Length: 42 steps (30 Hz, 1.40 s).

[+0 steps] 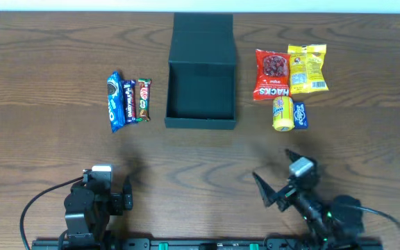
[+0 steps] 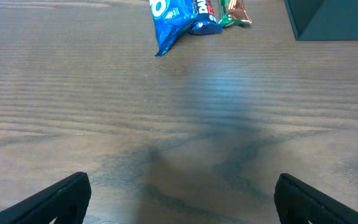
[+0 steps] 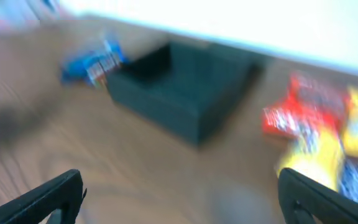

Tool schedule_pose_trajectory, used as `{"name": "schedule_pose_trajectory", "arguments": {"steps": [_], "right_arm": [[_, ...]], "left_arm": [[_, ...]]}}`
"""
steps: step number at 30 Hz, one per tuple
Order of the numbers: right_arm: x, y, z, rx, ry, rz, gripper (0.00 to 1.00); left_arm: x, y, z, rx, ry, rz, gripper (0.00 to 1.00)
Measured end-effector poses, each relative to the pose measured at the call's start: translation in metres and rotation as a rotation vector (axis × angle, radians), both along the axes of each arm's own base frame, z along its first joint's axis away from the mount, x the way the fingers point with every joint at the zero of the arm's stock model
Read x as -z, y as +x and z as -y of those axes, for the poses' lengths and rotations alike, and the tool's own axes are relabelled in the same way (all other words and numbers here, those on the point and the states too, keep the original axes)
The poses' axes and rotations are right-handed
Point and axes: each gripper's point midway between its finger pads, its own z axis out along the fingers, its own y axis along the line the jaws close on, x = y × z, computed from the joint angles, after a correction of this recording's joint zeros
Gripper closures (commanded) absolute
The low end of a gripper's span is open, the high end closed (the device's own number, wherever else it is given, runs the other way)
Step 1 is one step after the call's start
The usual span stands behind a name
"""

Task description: Pack container

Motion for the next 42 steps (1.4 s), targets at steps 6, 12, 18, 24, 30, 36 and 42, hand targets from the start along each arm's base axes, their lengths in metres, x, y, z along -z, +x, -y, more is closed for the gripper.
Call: {"name": "schedule_pose_trajectory", "arguments": {"steps": [6,12,18,24,30,36,42], "right_arm": [[-0.023,-0.021,-0.026,-0.124,0.442,-0.285,0.01],[-0.035,-0.026,-0.032,-0.167,0.534,-0.331,0.01],[-0.039,-0.013,-0.041,-0.202,0.531,-0.395,0.01],[-0.072,0.016,-0.052,-0.234,0.43,-0.467,0.01],[-0.079,0.053,-0.064,-0.194,0.311,-0.612,0.01],[-0.057,0.072,-0.08,-0.092,0.117,-0.744,0.01],[-0.025,0.097,-0.087,0.008,-0.043,-0.815,0.01]], "left_arm": [[0.0,0.0,0.0,0.001,0.0,0.0,0.05],[0.0,0.0,0.0,0.0,0.0,0.0,0.05],[0.0,0.0,0.0,0.0,0.001,0.0,0.05],[0.0,0.0,0.0,0.002,0.002,0.002,0.05],[0.0,0.0,0.0,0.002,0.002,0.002,0.05],[0.0,0.0,0.0,0.002,0.002,0.002,0.05],[0.0,0.0,0.0,0.002,0.002,0.002,0.05]]}}
